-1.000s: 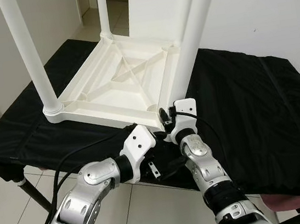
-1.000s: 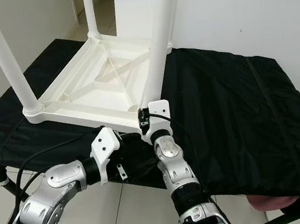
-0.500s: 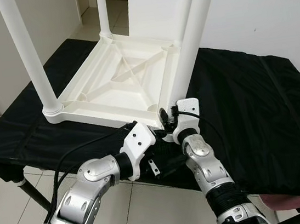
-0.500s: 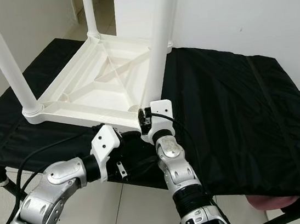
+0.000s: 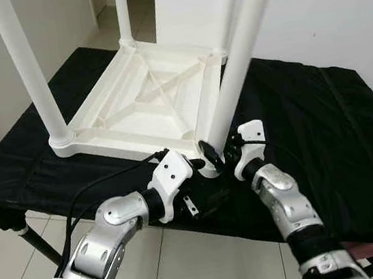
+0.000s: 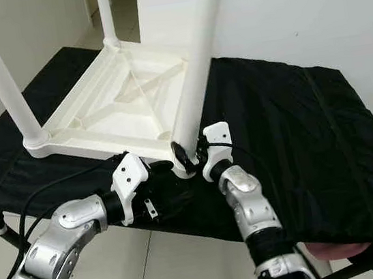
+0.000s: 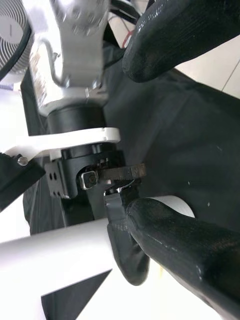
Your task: Building children table
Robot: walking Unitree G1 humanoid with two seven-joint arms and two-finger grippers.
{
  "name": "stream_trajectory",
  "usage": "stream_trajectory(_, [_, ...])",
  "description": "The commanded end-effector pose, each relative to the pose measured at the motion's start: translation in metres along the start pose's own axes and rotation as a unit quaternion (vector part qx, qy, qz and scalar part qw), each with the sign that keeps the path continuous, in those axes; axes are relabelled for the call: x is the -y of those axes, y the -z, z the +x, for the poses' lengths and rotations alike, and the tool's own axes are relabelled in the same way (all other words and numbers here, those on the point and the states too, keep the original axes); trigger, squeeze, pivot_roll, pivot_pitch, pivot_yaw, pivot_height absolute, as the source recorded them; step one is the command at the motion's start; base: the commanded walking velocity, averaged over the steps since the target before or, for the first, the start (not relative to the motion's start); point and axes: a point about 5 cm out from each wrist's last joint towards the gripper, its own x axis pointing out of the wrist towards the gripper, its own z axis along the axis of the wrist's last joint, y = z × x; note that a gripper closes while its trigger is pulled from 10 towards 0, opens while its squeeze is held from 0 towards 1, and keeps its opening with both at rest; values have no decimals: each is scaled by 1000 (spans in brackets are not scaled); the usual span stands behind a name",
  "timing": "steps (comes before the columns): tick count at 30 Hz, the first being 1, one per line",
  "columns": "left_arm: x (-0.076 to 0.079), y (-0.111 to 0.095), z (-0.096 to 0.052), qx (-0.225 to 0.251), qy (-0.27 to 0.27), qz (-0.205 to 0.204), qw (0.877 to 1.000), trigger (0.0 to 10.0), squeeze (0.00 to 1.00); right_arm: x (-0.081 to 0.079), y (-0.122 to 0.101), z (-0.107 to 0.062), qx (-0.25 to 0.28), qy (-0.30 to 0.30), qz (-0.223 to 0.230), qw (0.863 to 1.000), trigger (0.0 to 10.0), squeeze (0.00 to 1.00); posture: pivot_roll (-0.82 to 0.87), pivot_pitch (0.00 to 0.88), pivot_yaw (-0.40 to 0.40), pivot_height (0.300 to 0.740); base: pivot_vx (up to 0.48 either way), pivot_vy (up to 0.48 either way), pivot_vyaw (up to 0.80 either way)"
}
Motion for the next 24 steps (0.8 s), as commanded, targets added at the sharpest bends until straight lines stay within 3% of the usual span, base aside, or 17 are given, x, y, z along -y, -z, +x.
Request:
stream_trajectory(1, [0,-1,1,-1,0,0,1000,10000,0,-1,1,2,1,-23,2,1000,10000,0,1,0,-73,740,0,0,0])
stream_trajectory(7, [0,-1,0,-1,-3,-1,1000,10000,0,-10,-1,27,-17,-86,-19,996,10000,0,11,0,-72,740,0,0,0])
stream_trajectory(12, [0,-1,0,-1,-4,0,1000,10000,0,-16,-1,36,-26,-108,-23,994,10000,0,14,0,-72,740,0,0,0])
stream_trajectory(13, [0,-1,0,-1,-4,0,1000,10000,0,-17,-1,37,-28,-110,-22,993,3608,0,15,0,-73,740,0,0,0])
stream_trajectory(14, [0,-1,0,-1,-4,0,1000,10000,0,-17,0,37,-30,-111,-21,993,0,0,16,0,-74,740,0,0,0])
stream_trajectory(24, [1,-2,-1,-1,-4,0,1000,10000,0,-13,9,31,-36,-129,-6,991,0,0,11,0,-76,740,0,0,0])
